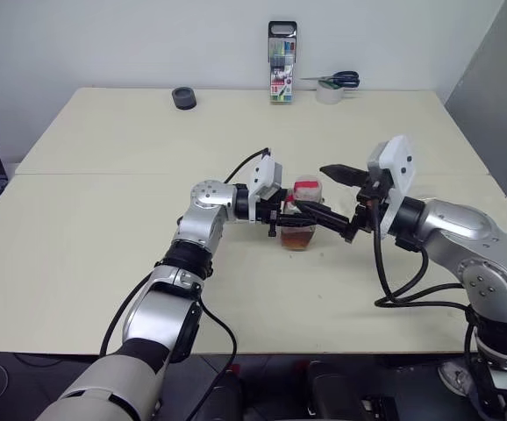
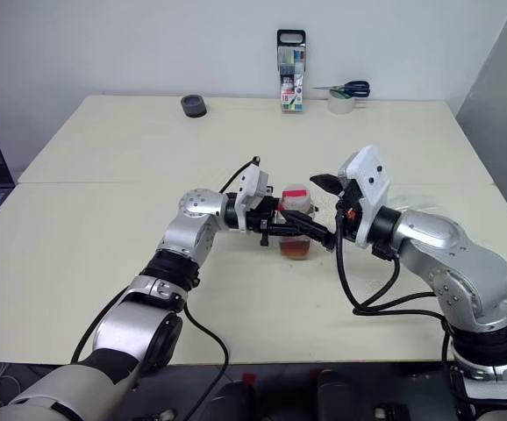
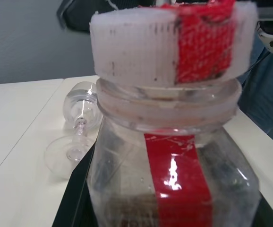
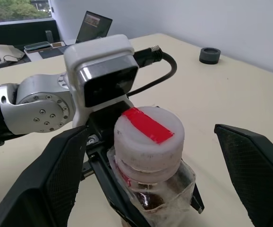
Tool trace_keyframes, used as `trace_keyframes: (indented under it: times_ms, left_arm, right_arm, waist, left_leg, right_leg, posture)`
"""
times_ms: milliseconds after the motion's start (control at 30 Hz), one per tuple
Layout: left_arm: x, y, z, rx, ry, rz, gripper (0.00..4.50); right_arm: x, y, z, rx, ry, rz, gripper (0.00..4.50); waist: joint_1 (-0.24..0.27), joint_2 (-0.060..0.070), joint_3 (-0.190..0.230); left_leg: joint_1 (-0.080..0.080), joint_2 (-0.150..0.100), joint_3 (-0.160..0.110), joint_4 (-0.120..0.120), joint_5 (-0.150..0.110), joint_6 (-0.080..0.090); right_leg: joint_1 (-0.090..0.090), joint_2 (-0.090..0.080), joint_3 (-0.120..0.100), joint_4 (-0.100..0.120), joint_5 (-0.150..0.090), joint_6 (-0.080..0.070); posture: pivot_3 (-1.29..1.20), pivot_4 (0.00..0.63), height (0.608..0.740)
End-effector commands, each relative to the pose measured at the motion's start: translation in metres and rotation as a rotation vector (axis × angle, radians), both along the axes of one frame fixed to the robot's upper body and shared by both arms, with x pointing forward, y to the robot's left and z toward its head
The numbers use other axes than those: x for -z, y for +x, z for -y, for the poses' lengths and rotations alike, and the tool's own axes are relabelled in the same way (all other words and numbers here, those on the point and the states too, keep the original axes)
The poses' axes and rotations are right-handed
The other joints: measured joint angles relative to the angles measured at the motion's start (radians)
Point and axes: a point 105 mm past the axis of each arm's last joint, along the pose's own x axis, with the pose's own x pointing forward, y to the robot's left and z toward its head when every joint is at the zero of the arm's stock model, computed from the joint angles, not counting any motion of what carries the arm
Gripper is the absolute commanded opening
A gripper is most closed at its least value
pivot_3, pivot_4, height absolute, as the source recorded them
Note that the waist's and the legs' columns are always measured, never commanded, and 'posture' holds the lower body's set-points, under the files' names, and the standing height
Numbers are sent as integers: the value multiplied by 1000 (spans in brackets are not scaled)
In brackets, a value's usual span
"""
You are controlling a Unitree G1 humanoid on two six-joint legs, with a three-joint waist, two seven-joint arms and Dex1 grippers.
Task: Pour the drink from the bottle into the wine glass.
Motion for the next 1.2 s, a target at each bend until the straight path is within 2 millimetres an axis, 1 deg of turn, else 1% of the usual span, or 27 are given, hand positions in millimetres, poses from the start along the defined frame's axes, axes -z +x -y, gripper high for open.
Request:
trace_keyframes:
  times_ms: [33, 133, 200, 233, 300, 433, 633, 733, 800, 867, 933, 1033, 1067, 1133, 1167, 1200]
  left_arm:
    - [-14, -3, 4, 23, -30, 54, 1662]
    - [-14, -2, 4, 22, -28, 55, 1661]
    - [-13, -3, 4, 22, -26, 56, 1661]
    - [-13, -3, 4, 22, -25, 57, 1661]
    - [-12, -2, 4, 21, -23, 58, 1661]
    - [-11, -3, 4, 20, -22, 59, 1661]
    - [-11, -3, 3, 17, -22, 57, 1660]
    - [-10, -3, 3, 15, -22, 56, 1656]
    - [-9, -3, 2, 12, -20, 53, 1656]
    - [-8, -3, 1, 12, -18, 49, 1655]
    - [-6, -4, 1, 11, -17, 46, 1655]
    - [-5, -3, 0, 0, -18, 39, 1655]
    - [-4, -3, -1, -8, -18, 36, 1654]
    - [-3, 0, -5, -33, -26, 19, 1654]
    - [-3, 0, -6, -41, -29, 14, 1654]
    - [-3, 1, -7, -46, -30, 12, 1654]
  right_arm:
    - [-13, -2, -4, -26, 11, 63, 4500]
    - [-13, 0, -5, -35, 23, 61, 4500]
    - [-14, 1, -6, -34, 23, 65, 4116]
    - [-13, 1, -7, -37, 21, 67, 3881]
    - [-13, 1, -10, -43, 22, 71, 3269]
    - [-13, -2, -13, -55, 23, 79, 1821]
    - [-9, -5, -15, -48, -65, 149, 1771]
    - [-9, -6, -15, -32, -126, 222, 1753]
    - [-11, -6, -15, -22, -184, 300, 1720]
    - [-15, -7, -15, -20, -190, 345, 1710]
    - [-19, -9, -14, -17, -151, 343, 1709]
    - [-30, -13, -5, 14, -35, 317, 1708]
    - [-35, -13, 0, 33, -5, 314, 1708]
    - [-50, -10, 18, 126, 108, 330, 1708]
    - [-52, -9, 26, 156, 139, 323, 1708]
    - [-50, -10, 31, 173, 138, 315, 1708]
  waist:
    - [0, 0, 0]
    - [0, 0, 0]
    - [0, 0, 0]
    - [0, 0, 0]
    - [0, 0, 0]
    - [0, 0, 0]
    - [0, 0, 0]
    - [0, 0, 0]
    - [0, 0, 0]
    - [0, 0, 0]
    - [0, 0, 0]
    - [0, 0, 0]
    - [0, 0, 0]
    - [2, 0, 0]
    - [2, 0, 0]
    - [2, 0, 0]
  left_leg:
    - [0, 0, 0, 0, 0, 0]
    - [0, 0, 0, 0, 0, 0]
    - [0, 0, 0, 0, 0, 0]
    - [0, 0, 0, 0, 0, 0]
    - [0, 0, 0, 0, 0, 0]
    - [0, 0, 0, 0, 0, 0]
    - [0, 0, 0, 0, 0, 0]
    - [0, 0, 0, 0, 0, 0]
    - [0, 0, 0, 0, 0, 0]
    - [0, 0, 0, 0, 0, 0]
    - [0, 0, 0, 0, 0, 0]
    - [0, 0, 0, 0, 0, 0]
    - [0, 0, 0, 0, 0, 0]
    - [0, 0, 0, 0, 0, 0]
    - [0, 0, -1, 0, 0, 0]
    - [0, 0, -1, 0, 0, 0]
  right_leg:
    - [0, 0, 0, 0, 0, 0]
    - [0, 0, 0, 0, 0, 0]
    - [0, 0, 0, 0, 0, 0]
    - [0, 0, 0, 0, 0, 0]
    - [0, 0, 0, 0, 0, 0]
    - [0, 0, 0, 0, 0, 0]
    - [0, 0, 0, 0, 0, 0]
    - [0, 0, 0, 0, 0, 0]
    - [0, 0, 0, 0, 0, 0]
    - [0, 0, 0, 0, 0, 0]
    - [0, 0, 0, 0, 0, 0]
    - [0, 0, 0, 0, 0, 0]
    - [0, 0, 0, 0, 0, 0]
    - [0, 0, 0, 0, 0, 0]
    - [0, 0, 0, 0, 0, 0]
    - [0, 0, 0, 0, 0, 0]
  posture:
    - [0, 150, 740]
    - [0, 150, 740]
    - [0, 150, 740]
    - [0, 150, 740]
    - [0, 150, 740]
    - [0, 150, 740]
    - [0, 150, 740]
    - [0, 150, 740]
    - [0, 150, 740]
    - [0, 150, 740]
    - [0, 150, 740]
    - [0, 150, 740]
    - [0, 150, 740]
    - [0, 150, 740]
    - [0, 150, 740]
    - [0, 150, 740]
